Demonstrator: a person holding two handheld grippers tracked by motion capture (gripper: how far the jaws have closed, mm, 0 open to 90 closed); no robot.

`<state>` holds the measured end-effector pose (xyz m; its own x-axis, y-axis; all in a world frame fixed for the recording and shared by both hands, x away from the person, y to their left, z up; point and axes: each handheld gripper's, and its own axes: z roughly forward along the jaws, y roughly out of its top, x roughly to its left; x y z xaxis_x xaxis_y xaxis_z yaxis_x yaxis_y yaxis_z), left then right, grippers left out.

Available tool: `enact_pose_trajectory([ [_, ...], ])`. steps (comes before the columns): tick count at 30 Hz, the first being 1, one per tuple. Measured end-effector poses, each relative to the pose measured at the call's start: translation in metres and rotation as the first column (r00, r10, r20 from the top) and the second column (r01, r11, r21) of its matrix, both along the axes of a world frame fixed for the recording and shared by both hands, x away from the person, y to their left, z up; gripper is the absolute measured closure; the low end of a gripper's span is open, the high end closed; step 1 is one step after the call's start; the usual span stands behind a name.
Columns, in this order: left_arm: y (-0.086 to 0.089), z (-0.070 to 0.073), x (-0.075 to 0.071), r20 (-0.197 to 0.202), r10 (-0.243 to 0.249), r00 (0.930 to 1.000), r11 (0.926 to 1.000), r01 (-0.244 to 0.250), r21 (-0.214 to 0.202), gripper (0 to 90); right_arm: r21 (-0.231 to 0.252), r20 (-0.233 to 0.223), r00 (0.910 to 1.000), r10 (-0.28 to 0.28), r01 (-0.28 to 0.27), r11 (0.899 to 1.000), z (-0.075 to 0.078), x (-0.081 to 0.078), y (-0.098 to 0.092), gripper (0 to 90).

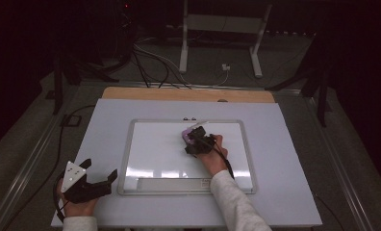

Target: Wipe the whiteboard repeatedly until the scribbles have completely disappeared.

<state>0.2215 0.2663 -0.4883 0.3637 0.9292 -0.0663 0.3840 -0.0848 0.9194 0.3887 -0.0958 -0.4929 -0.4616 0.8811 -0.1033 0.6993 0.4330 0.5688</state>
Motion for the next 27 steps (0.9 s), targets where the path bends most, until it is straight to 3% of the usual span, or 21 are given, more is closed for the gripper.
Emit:
enact_pose_trajectory([
  [4,-0.002,0.000,0.000,-0.002,-0.005,1.0000,1.0000,0.005,0.007,0.6,0.009,-0.006,0.9985,-0.054,0.054,0.998,0.000,-0.001,-0.025,40.6],
  [9,-0.003,0.000,0.000,-0.003,-0.005,1.0000,1.0000,0.005,0.008,0.6,-0.015,0.000,0.9987,-0.050,0.050,0.999,0.001,-0.011,-0.037,40.6],
  [11,-0.003,0.000,0.000,-0.003,-0.004,1.0000,1.0000,0.004,0.009,0.6,-0.016,0.000,0.9997,-0.023,0.023,1.000,0.001,-0.018,-0.037,40.7],
  [13,-0.003,0.000,0.000,-0.004,-0.005,1.0000,0.9999,0.005,0.010,0.6,-0.005,-0.006,0.9992,0.039,-0.039,0.999,0.001,-0.027,-0.033,40.6],
  [14,-0.003,0.000,0.000,-0.004,-0.005,1.0000,0.9999,0.005,0.011,0.6,-0.003,-0.004,0.9929,0.119,-0.119,0.993,0.001,-0.037,-0.028,40.6],
  [15,-0.004,0.000,0.000,-0.004,-0.005,1.0000,0.9999,0.005,0.012,0.6,-0.003,-0.004,0.9929,0.119,-0.119,0.993,0.001,-0.037,-0.028,40.6],
  [16,-0.004,0.000,0.000,-0.004,-0.006,1.0000,0.9999,0.006,0.013,0.6,0.012,-0.008,0.9861,0.166,-0.166,0.986,0.001,-0.041,-0.025,40.5],
  [17,-0.004,0.000,0.000,-0.004,-0.005,1.0000,0.9999,0.005,0.013,0.5,-0.003,-0.003,0.9818,0.190,-0.190,0.982,0.002,-0.045,-0.022,40.5],
  [20,-0.003,0.000,0.000,-0.005,-0.004,1.0000,0.9999,0.004,0.011,0.6,0.017,-0.010,0.9819,0.189,-0.189,0.982,0.001,-0.043,-0.024,38.8],
  [22,-0.003,0.000,0.000,-0.004,-0.002,1.0000,1.0000,0.002,0.008,0.6,0.038,-0.026,0.9805,0.195,-0.194,0.980,0.000,-0.042,-0.026,30.2],
  [23,-0.003,-0.001,0.001,-0.004,-0.002,1.0000,1.0000,0.002,0.007,0.6,0.037,-0.003,0.9821,0.188,-0.188,0.981,0.001,-0.045,-0.027,23.5],
  [27,-0.004,-0.001,0.001,-0.006,-0.007,1.0000,0.9999,0.007,0.010,0.6,0.050,0.039,0.9825,0.182,-0.184,0.982,0.005,-0.053,-0.030,22.5],
])
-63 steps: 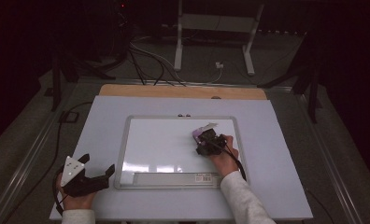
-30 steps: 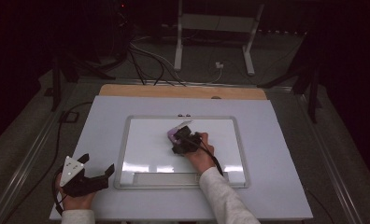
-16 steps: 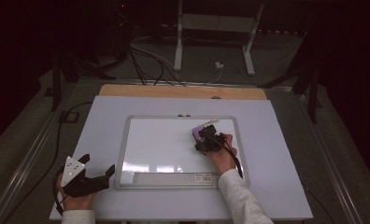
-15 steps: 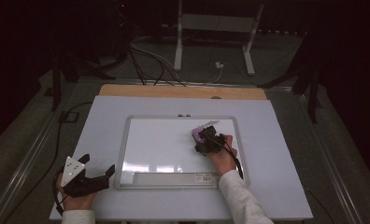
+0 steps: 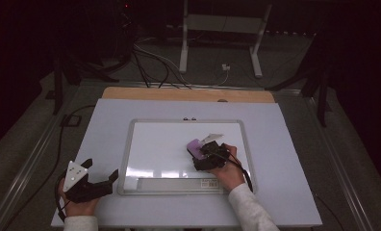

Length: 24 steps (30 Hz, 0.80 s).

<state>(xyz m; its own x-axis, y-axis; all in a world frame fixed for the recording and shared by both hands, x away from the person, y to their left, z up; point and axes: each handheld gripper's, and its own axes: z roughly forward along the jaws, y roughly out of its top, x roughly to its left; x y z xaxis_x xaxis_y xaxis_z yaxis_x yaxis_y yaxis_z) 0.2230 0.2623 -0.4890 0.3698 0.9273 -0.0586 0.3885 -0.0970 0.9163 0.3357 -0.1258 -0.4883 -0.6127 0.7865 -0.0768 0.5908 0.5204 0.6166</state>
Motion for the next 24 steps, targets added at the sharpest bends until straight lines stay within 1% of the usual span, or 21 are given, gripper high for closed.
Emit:
enact_pose_trajectory([
  [1,0.000,0.000,0.000,0.000,-0.001,1.0000,1.0000,0.001,0.000,0.6,-0.007,0.014,0.9999,0.004,-0.004,1.000,0.000,-0.003,-0.001,22.8],
  [2,0.000,0.000,0.000,0.002,-0.001,1.0000,1.0000,0.001,0.000,0.6,-0.019,0.018,0.9998,0.006,-0.006,1.000,0.000,-0.005,-0.001,22.8],
  [4,0.000,0.000,0.001,0.002,-0.001,1.0000,1.0000,0.001,-0.001,0.6,-0.065,0.030,0.9995,-0.001,0.003,0.998,-0.005,-0.008,-0.003,24.4],
  [5,-0.001,0.000,0.001,0.000,-0.002,1.0000,1.0000,0.002,-0.002,0.5,-0.067,0.027,0.9996,-0.004,0.005,0.998,-0.007,-0.007,-0.004,24.9],
  [6,-0.001,0.000,0.001,-0.001,-0.004,1.0000,1.0000,0.004,0.003,0.5,-0.067,0.014,0.9998,-0.016,0.017,0.998,-0.009,-0.005,-0.004,24.9],
  [7,-0.001,0.000,0.002,-0.002,-0.006,1.0000,1.0000,0.006,0.005,0.6,-0.069,0.012,0.9998,-0.019,0.019,0.997,-0.011,-0.005,-0.005,28.1],
  [8,-0.002,0.000,0.002,-0.003,-0.008,1.0000,1.0000,0.008,0.004,0.6,-0.057,0.011,0.9997,-0.020,0.021,0.998,-0.012,-0.004,-0.006,32.2],
  [9,-0.002,0.000,0.002,-0.003,-0.009,1.0000,0.9999,0.009,0.006,0.6,-0.057,0.011,0.9997,-0.020,0.021,0.998,-0.012,-0.004,-0.006,32.2],
  [10,-0.002,0.000,0.002,-0.002,-0.008,1.0000,1.0000,0.008,0.005,0.6,-0.048,0.013,0.9996,-0.026,0.027,0.998,-0.011,-0.004,-0.006,37.0],
  [12,-0.001,0.000,0.001,-0.001,-0.003,1.0000,1.0000,0.003,0.002,0.5,-0.058,0.027,0.9985,-0.048,0.050,0.997,-0.011,-0.003,-0.007,38.0],
  [13,0.000,0.000,0.001,0.000,-0.001,1.0000,1.0000,0.001,-0.002,0.6,-0.066,0.038,0.9964,-0.076,0.078,0.995,-0.012,-0.001,-0.008,38.5],
  [15,0.000,0.000,0.001,0.001,-0.001,1.0000,1.0000,0.001,-0.001,0.5,-0.067,0.044,0.9956,-0.082,0.085,0.994,-0.012,-0.001,-0.009,38.7],
  [18,-0.001,0.000,0.001,0.000,-0.004,1.0000,1.0000,0.004,0.002,0.6,-0.084,0.059,0.9928,-0.104,0.109,0.991,-0.012,0.001,-0.012,38.9],
  [20,-0.001,0.000,0.001,0.002,-0.005,1.0000,1.0000,0.005,0.003,0.6,-0.090,0.064,0.9900,-0.125,0.131,0.987,-0.012,0.003,-0.014,38.9],
  [24,-0.001,0.000,0.001,0.001,-0.003,1.0000,1.0000,0.003,-0.001,0.6,-0.096,0.074,0.9857,-0.151,0.158,0.983,-0.012,0.006,-0.016,38.9],
])
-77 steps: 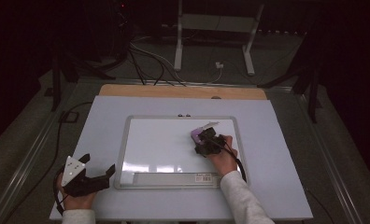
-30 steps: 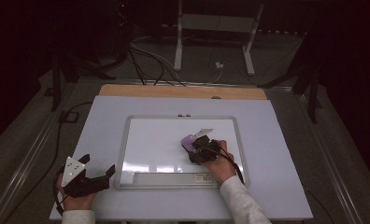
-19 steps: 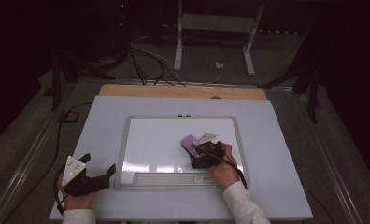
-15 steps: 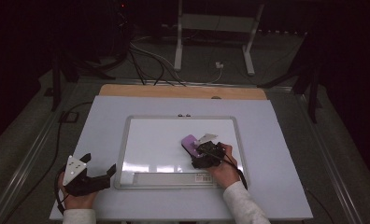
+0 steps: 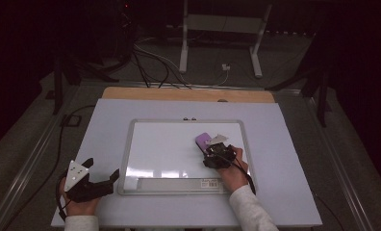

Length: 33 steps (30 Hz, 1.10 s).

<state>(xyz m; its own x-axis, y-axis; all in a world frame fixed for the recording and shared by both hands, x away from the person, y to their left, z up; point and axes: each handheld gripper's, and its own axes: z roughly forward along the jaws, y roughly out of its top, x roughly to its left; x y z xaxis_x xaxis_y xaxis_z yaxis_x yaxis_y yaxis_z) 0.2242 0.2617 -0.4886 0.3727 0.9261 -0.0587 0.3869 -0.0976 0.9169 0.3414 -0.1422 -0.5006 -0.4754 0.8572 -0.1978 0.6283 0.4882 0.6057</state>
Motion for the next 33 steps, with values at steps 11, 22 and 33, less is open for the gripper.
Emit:
enact_pose_trajectory([
  [11,0.000,0.000,0.000,-0.002,0.001,1.0000,1.0000,-0.001,-0.002,0.6,0.015,0.014,0.9883,-0.152,0.152,0.988,-0.002,0.023,-0.024,39.0],
  [22,0.001,0.000,-0.001,0.000,0.001,1.0000,1.0000,-0.001,-0.004,0.6,0.060,-0.005,0.9644,-0.264,0.264,0.963,-0.003,0.039,-0.046,38.9],
  [33,0.000,0.000,-0.001,0.001,-0.002,1.0000,1.0000,0.002,-0.003,0.6,-0.009,0.113,0.9786,-0.172,0.174,0.985,0.003,0.024,-0.031,34.5],
])
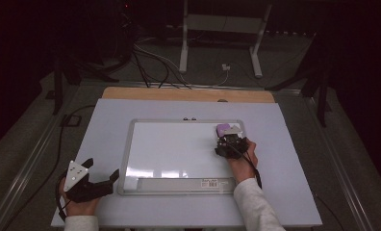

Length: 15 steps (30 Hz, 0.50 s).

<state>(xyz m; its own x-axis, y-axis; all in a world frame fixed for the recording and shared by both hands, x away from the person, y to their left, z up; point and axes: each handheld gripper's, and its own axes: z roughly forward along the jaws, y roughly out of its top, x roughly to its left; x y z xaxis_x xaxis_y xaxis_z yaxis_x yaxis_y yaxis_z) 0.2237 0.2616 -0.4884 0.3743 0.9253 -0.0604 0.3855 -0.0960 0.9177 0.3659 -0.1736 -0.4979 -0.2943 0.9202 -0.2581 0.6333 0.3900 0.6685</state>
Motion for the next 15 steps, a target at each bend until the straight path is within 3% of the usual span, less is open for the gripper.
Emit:
enact_pose_trajectory([
  [1,-0.0001,0.0001,-0.0001,0.000,-0.001,1.0000,1.0000,0.001,0.000,0.6,-0.035,0.024,0.9997,0.005,-0.004,0.999,0.0009,-0.0022,0.0034,34.5],
  [2,0.0000,0.0000,0.0000,0.000,0.000,1.0000,1.0000,0.000,0.000,0.6,-0.041,0.036,0.9993,0.010,-0.008,0.999,0.0016,-0.0034,0.0053,34.8],
  [7,0.0005,-0.0003,0.0001,0.000,0.001,1.0000,1.0000,-0.001,-0.002,0.6,-0.078,0.027,0.9993,0.026,-0.024,0.997,-0.0020,-0.0037,0.0093,39.8],
  [12,0.0000,-0.0003,0.0001,-0.001,0.000,1.0000,1.0000,0.000,-0.002,0.6,-0.151,0.045,0.9988,-0.017,0.023,0.988,-0.0047,-0.0002,0.0097,44.0],
  [15,0.0001,-0.0005,0.0002,-0.002,0.000,1.0000,1.0000,0.000,-0.003,0.6,-0.151,0.047,0.9986,-0.024,0.031,0.988,-0.0048,0.0026,0.0082,45.0],
])
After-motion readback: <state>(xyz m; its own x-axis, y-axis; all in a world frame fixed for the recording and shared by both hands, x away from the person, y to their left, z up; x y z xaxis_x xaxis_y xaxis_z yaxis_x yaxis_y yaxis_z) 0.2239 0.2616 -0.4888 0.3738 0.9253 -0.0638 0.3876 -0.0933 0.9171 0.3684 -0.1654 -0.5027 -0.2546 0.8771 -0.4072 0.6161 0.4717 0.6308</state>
